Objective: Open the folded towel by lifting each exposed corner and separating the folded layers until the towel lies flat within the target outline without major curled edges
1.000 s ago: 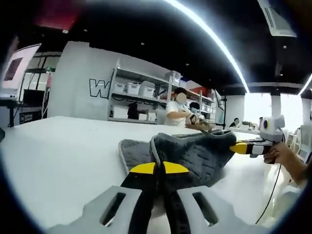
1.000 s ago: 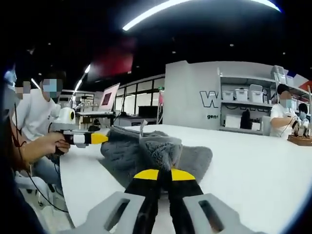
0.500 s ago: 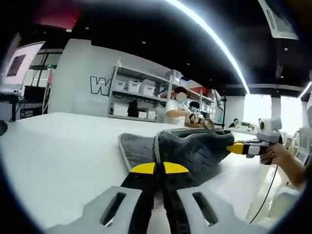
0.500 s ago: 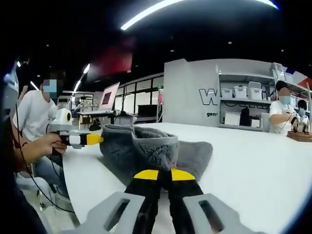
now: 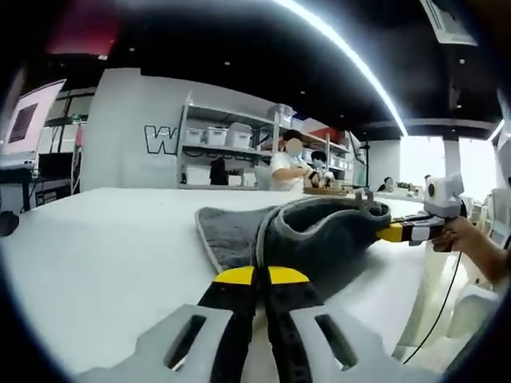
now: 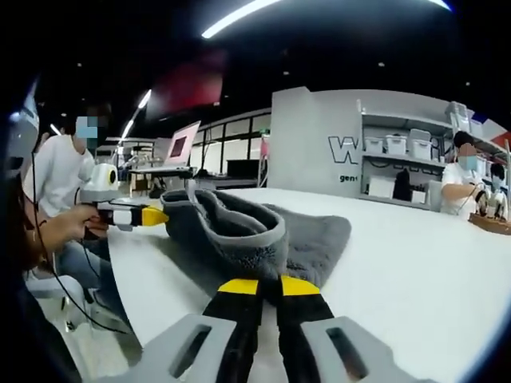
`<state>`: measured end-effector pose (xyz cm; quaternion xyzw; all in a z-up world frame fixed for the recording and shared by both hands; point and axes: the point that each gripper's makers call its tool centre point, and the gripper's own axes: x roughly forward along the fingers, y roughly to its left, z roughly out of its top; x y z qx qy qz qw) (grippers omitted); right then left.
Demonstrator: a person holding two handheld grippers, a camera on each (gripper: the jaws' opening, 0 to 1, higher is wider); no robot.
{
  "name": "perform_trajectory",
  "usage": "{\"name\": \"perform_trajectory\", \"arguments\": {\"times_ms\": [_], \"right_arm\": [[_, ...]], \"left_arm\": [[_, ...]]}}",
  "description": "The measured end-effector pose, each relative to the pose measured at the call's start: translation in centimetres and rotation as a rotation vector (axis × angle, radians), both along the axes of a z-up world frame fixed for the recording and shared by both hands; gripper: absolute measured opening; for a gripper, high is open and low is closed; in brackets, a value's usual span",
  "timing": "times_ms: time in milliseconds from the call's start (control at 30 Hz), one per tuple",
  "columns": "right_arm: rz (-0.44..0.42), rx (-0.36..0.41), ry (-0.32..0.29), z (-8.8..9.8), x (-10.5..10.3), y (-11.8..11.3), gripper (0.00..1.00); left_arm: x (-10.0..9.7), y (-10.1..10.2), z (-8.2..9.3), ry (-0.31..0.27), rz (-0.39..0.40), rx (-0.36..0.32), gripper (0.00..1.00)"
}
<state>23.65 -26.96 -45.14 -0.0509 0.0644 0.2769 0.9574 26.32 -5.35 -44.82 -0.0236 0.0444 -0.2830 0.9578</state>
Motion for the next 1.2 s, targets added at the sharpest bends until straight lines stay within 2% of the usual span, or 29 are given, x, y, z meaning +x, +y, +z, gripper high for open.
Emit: {"name": "perform_trajectory", "arguments": {"times_ms": [67,467,900,1100,1200], "right_arm": [[0.003,-0.022,0.006,-0.3,-0.2,-0.1,0.01],[-0.013,-0.020,0.034,-1.3,-1.0,-0.5,0.01],[-0.016,-0.041,0.052,-1.6,-1.2,-0.9,0.04],[-0.037,-0.030,0.064,-1.9,-1.6,-1.3,0.04],[-0.096,-0.028,0.043,-1.7,-1.5,-2.5,0.06]], "left_arm": [[-0.3,0.0,0.0,0.001,0.000,-0.005,0.02],[-1.5,0.1,-0.5,0.012,-0.002,0.016,0.02],[-2.0,0.5,-1.2,0.031,0.007,0.007,0.04],[-2.4,0.7,-1.3,0.039,0.014,0.013,0.04],[-2.5,1.5,-1.6,0.046,0.021,0.011,0.02]]}}
